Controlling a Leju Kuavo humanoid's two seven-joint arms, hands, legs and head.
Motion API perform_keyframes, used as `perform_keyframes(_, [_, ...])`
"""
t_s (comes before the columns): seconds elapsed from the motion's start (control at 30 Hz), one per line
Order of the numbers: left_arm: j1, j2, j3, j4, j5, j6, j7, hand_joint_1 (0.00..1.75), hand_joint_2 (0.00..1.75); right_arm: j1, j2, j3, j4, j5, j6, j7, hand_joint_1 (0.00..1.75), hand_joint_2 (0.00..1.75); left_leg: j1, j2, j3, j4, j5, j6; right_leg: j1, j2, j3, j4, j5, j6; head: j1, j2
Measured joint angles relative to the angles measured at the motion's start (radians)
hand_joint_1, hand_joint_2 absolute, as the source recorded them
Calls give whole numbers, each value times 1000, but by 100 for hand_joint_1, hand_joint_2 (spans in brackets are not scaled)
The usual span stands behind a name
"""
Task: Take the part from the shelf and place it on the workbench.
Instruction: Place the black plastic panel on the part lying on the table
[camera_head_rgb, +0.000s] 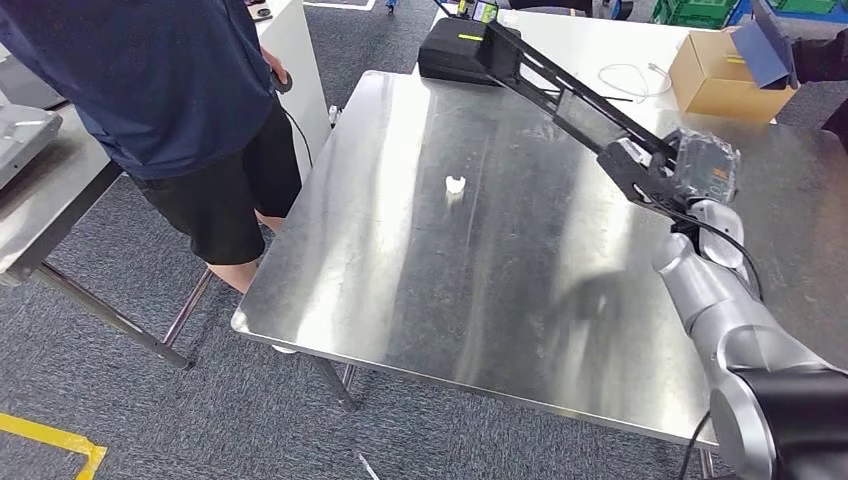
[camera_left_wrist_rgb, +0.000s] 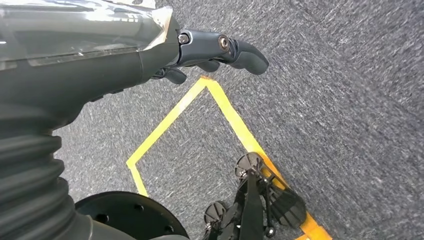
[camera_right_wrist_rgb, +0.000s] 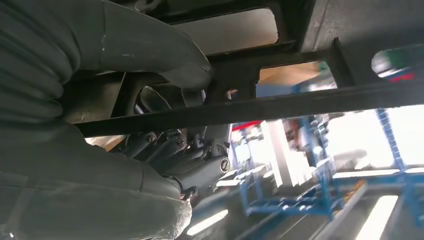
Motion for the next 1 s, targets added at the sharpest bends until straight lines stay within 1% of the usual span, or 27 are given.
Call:
perform_keyframes(0.13, [-1, 1, 8, 0, 7, 12, -1, 0, 175, 25, -45, -30, -2, 30, -14, -12, 175, 175, -1, 4, 1, 0, -2, 2, -1, 3, 0, 0, 0, 0, 0, 0])
perform_keyframes(0.27, [-1, 2, 12, 0, 11, 16, -1, 0, 175, 40, -59, -48, -1, 38, -15, -30, 175, 175, -1, 5, 2, -1, -2, 3, -1, 5, 0, 0, 0, 0, 0, 0])
perform_keyframes(0.4, [-1, 3, 14, 0, 12, 16, 1, 0, 175, 51, -61, -59, -1, 33, -4, -47, 0, 175, 0, 4, 2, -1, -2, 3, 0, 5, 0, 0, 0, 0, 0, 0])
perform_keyframes(0.53, [-1, 4, 15, 0, 12, 22, 7, 0, 0, 66, -57, -78, 1, 5, 35, -92, 0, 175, 0, 4, 2, -1, -2, 3, 0, 5, 1, 0, 0, 0, 0, 0])
perform_keyframes(0.7, [-1, 6, 19, 0, 18, 31, 10, 0, 0, 88, -31, -99, 2, -21, 50, -137, 0, 175, 0, 5, 2, -1, -2, 3, 0, 5, 0, 0, 0, 0, 1, 0])
perform_keyframes(0.83, [-1, 7, 22, 0, 19, 32, 11, 0, 0, 105, -14, -104, 2, -28, 50, -147, 0, 175, 0, 4, 1, -1, -2, 3, 0, 4, 0, 0, 0, 0, 0, 0])
perform_keyframes(1.0, [-1, 8, 23, 0, 19, 32, 11, 0, 0, 114, -5, -107, 2, -29, 50, -149, 0, 175, 0, 4, 1, -1, -2, 3, 0, 5, -1, 0, 0, 0, 0, 0])
